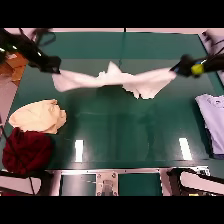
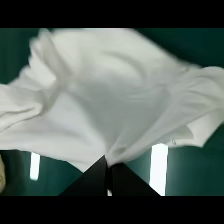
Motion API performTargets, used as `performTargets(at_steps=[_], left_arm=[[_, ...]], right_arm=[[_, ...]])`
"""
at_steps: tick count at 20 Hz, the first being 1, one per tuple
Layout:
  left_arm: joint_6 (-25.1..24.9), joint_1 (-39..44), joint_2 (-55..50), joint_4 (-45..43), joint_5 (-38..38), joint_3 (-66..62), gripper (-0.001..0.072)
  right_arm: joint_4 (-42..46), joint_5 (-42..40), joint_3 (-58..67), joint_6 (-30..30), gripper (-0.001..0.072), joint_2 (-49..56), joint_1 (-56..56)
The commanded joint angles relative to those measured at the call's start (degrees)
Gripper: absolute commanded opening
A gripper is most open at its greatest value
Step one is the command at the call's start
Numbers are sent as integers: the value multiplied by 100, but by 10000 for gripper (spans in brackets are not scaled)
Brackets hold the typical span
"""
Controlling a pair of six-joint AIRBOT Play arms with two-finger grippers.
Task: Fold the shirts.
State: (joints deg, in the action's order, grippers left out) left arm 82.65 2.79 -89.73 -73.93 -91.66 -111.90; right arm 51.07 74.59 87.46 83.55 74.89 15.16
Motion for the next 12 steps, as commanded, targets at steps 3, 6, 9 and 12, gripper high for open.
performTargets(at_steps=[3, 6, 9, 12], left_arm=[[1252, -2, 1818, -26, 962, -876, 21], [1403, -2, 2859, 170, 1440, -874, 21], [1504, -2, 3484, 367, 1576, -874, 21], [1550, -2, 3543, 393, 1117, -863, 21]], right_arm=[[-2, 26, 2328, 789, 13, -1565, 671], [0, -262, 2914, 841, 13, -2284, 981], [57, -514, 2922, 837, 13, -2793, 1016], [55, -461, 2907, 837, 12, -2861, 1016]])
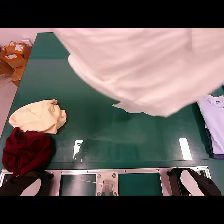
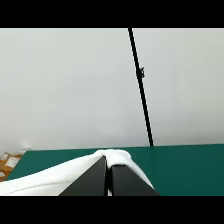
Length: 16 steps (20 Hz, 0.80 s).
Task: Fold the shirts.
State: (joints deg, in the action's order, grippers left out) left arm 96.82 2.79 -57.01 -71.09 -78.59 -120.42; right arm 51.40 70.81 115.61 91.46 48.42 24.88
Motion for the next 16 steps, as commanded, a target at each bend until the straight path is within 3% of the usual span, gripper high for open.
performTargets(at_steps=[1, 5, 10, 14, 16], left_arm=[[129, -2, 236, 107, -385, 48, 21], [101, -2, 236, 103, 31, 1320, 22], [-42, 9, 35, 538, 1484, 3414, 22], [-1025, 490, -1392, 1311, 2680, 4564, 21], [-1187, 664, -2509, 1427, 3195, 4503, 21]], right_arm=[[22, 24, 87, 46, 13, -179, 44], [-70, 120, -750, -28, 13, -70, 33], [-452, -442, -3182, -651, 13, 337, -354], [-450, -1871, -4876, -1134, 13, 1521, -1342], [-459, -2332, -4975, -1224, 13, 2544, -1694]])
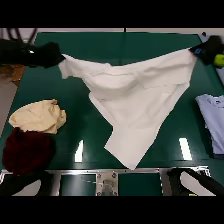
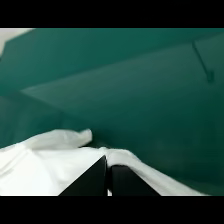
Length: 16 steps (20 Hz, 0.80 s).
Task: Fold the shirts.
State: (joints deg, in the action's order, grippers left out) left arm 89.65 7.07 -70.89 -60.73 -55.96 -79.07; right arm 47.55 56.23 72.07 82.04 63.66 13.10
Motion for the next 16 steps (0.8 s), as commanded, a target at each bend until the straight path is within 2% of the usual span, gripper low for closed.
performTargets(at_steps=[1, 2, 5, 7, 8, 9, 10, 12, 13, 14, 16], left_arm=[[-472, 251, -1655, 654, 1123, 251, 21], [-555, 251, -2085, 966, 1246, 105, 21], [-1294, 247, -2944, 1912, 1552, -428, 21], [-1370, 205, -3102, 1926, 1596, -772, 24], [-1370, 129, -3097, 1893, 1478, -931, 168], [-1364, -17, -3095, 1869, 1202, -1143, 543], [-1364, -221, -3091, 1869, 739, -1370, 639], [-1364, -691, -3084, 1869, -332, -1775, 639], [-1362, -957, -3084, 1869, -844, -1941, 639], [-1362, -1196, -3084, 1869, -1281, -2026, 638], [-1364, -1602, -3084, 1810, -2116, -1989, 638]], right_arm=[[-111, -988, -570, -284, 14, 1471, -614], [-127, -1060, -476, -282, 14, 1888, -671], [-151, -1078, -105, -284, 14, 2809, -684], [-146, -1064, 59, -286, 18, 2944, -538], [-146, -896, 177, -284, 155, 2924, -385], [-122, -553, 332, -284, 343, 2894, -188], [7, -90, 501, -282, 368, 2839, 61], [280, 721, 614, -282, 367, 2636, 544], [424, 1027, 581, -282, 342, 2509, 754], [566, 1255, 466, -280, 301, 2337, 951], [717, 1331, -87, -251, 282, 1886, 1248]])
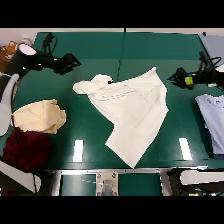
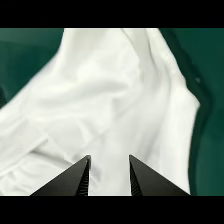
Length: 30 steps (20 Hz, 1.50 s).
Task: Fold the shirts.
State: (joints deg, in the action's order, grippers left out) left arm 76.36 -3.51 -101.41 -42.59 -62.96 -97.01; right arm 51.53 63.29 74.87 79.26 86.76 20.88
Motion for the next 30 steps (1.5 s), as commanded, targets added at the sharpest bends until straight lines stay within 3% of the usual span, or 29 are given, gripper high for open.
performTargets(at_steps=[1, 4, 5, 6, 9, 14, 16, 19, 23, 26, 27, 30], left_arm=[[-35, -649, -33, -68, -1687, -138, 638], [-109, -662, -33, -116, -2065, 286, 638], [-227, -590, -33, -118, -2114, 439, 638], [-350, -503, -33, -118, -2096, 603, 638], [-446, -306, -33, -280, -1707, 898, 638], [-273, -236, -39, -815, -1128, 984, 638], [-273, -232, -39, -824, -815, 1220, 637], [-293, -136, -39, -782, -109, 1692, 637], [-323, 299, -179, -629, 894, 1786, 637], [-341, 645, -199, -413, 1419, 1777, 636], [-354, 710, -199, -356, 1375, 1766, 505], [-914, 800, -175, 31, 525, 1755, 20]], right_arm=[[321, 625, -761, 28, 282, -684, 586], [520, 625, -2092, 282, 295, -1390, 693], [555, 616, -2544, 313, 336, -1591, 680], [546, 610, -3005, 323, 382, -1755, 673], [463, 367, -3952, 317, 409, -1888, 533], [166, -525, -4712, 299, 388, -1869, -216], [-114, -739, -4721, 295, 175, -1827, -483], [-144, -813, -4699, 234, 17, -1823, -614], [144, -1045, -4588, 271, 14, -1823, -584], [1141, -1075, -4092, 920, 14, -1823, -201], [1250, -1064, -3906, 964, 14, -1823, -28], [1261, -949, -3469, 855, 15, -1823, 195]])
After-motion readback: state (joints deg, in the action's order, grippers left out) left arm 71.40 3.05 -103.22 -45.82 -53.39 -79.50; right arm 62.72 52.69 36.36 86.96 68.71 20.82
